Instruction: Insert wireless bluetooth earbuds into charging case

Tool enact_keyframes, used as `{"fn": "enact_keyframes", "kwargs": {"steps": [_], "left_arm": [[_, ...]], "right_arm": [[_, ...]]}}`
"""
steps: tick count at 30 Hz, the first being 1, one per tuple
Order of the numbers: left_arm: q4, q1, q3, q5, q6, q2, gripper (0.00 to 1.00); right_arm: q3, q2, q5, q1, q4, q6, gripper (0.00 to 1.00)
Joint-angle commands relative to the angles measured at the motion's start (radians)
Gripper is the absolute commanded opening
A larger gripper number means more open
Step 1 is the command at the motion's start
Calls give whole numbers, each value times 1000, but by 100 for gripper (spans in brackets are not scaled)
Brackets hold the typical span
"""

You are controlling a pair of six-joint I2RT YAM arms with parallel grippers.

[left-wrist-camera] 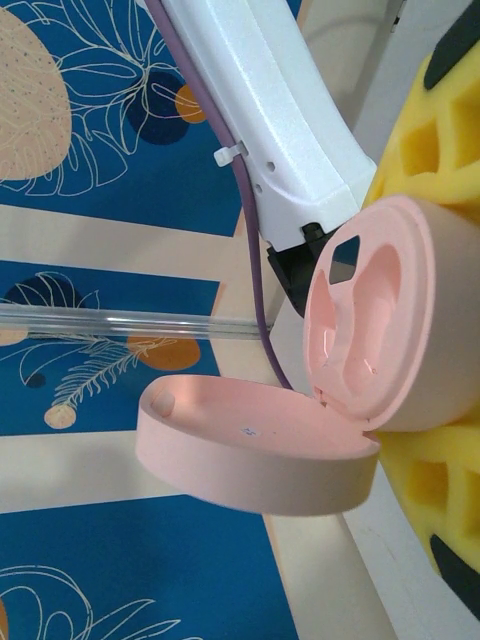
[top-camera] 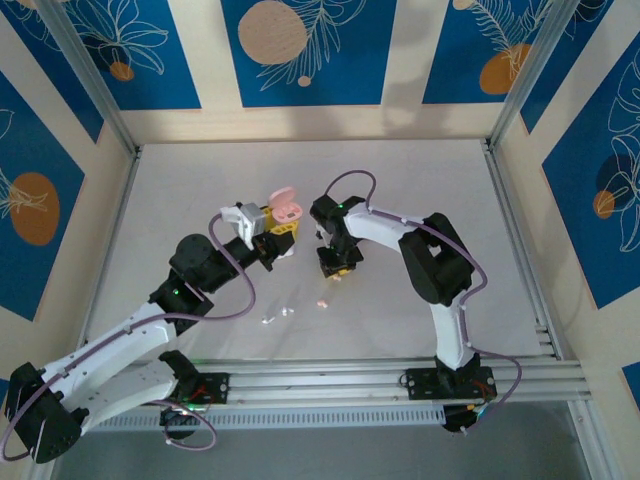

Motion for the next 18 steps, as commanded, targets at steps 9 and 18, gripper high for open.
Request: {"fn": "enact_keyframes", "kwargs": {"steps": [9, 18], "left_arm": [[23, 7, -6, -12, 2, -12, 23], [19, 7, -6, -15, 3, -11, 24]], "right_arm": [[31, 22, 35, 13, -41, 1, 26], [1, -45, -33, 3, -22, 5, 21]]}}
